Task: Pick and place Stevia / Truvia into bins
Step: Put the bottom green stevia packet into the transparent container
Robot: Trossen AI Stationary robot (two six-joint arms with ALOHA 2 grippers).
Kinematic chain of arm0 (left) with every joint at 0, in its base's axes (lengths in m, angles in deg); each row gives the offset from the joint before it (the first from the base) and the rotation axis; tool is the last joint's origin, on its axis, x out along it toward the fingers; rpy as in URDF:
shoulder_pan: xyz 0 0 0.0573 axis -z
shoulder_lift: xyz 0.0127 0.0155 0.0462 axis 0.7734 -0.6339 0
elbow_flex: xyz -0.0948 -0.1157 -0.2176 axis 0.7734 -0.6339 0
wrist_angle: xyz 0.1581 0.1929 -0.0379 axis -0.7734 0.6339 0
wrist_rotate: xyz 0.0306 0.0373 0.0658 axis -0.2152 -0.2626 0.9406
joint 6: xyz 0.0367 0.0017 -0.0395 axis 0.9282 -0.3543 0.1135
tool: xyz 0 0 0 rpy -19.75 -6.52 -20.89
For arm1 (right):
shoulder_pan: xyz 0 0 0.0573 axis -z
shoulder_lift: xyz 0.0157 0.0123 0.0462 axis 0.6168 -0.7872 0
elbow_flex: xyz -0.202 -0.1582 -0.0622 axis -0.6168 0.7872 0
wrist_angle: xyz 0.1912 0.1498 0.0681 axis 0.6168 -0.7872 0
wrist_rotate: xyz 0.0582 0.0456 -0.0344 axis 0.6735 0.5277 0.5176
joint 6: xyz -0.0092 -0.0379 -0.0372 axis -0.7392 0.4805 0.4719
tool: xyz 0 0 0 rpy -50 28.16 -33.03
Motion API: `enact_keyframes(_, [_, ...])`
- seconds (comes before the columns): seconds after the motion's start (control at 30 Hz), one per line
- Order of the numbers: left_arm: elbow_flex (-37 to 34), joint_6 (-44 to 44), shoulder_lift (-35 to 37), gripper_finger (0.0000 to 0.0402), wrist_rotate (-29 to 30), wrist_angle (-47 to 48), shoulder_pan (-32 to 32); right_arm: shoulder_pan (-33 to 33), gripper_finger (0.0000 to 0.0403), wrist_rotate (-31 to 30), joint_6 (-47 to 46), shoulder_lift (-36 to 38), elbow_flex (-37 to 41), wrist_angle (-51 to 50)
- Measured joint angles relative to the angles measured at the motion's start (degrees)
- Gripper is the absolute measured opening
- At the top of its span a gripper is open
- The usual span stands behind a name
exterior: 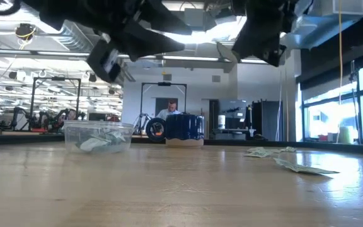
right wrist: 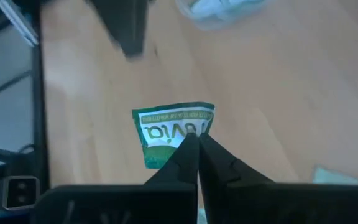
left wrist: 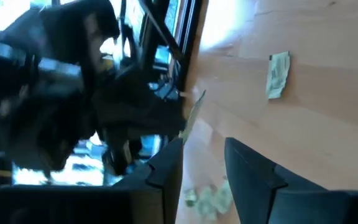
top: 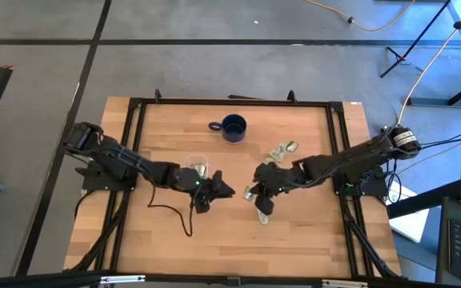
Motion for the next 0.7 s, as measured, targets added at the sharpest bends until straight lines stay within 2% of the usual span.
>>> enact_keyframes(0.1, [0.00,3.18,-1.84,0.0114,0.23,-3.72,-0.02,1.12,0.0002,2.04,0.15,0.00,-0.02,2.80])
enact_keyframes(0.23, [0.00,3.14,-2.85,0.0114,3.54,-7.57,-0.13,2.00,0.0002,2.28,-0.20,0.00,-0.04,4.15])
enact_keyframes(0.53, [0.00,4.01,-2.92,0.0111,4.29,-7.74,-0.42,2.72,0.0002,6.15,-1.25,0.00,-0.04,9.16])
enact_keyframes(0.7, [0.00,4.07,-2.92,0.0110,4.29,-7.72,-0.52,2.72,0.0002,6.22,-1.24,0.00,-0.04,9.21])
